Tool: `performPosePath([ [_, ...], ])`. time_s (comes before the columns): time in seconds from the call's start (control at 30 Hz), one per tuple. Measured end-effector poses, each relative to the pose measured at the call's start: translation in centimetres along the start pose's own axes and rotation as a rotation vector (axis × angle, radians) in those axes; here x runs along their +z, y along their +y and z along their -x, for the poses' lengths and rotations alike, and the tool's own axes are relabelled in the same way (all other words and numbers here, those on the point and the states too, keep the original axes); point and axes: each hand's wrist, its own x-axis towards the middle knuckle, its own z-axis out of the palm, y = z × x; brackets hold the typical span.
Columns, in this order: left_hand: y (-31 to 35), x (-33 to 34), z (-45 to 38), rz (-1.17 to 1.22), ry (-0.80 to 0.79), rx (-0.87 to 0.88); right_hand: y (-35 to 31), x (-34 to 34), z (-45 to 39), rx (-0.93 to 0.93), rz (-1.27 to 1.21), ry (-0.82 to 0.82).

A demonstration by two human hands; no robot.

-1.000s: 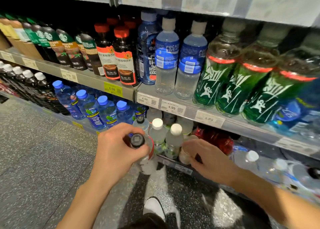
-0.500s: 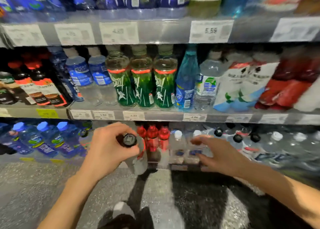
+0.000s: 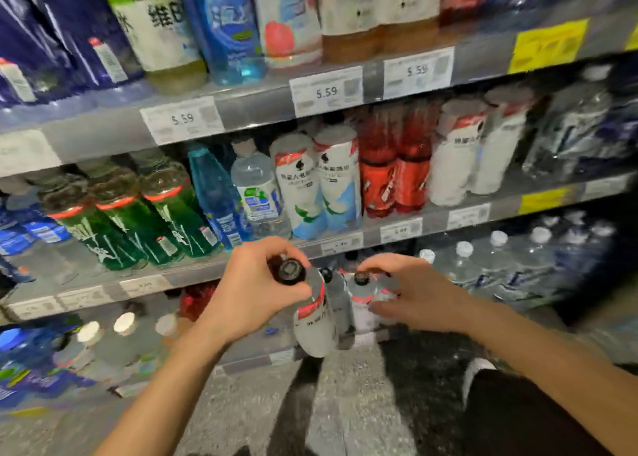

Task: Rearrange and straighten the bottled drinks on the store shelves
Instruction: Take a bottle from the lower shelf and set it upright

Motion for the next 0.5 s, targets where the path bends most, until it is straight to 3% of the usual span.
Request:
performPosePath([
  [0.5,8.2,10.5,-7.7,0.107,-0.133,0.104,7.4,-5.9,2.6,0.189,-0.231,0.041],
])
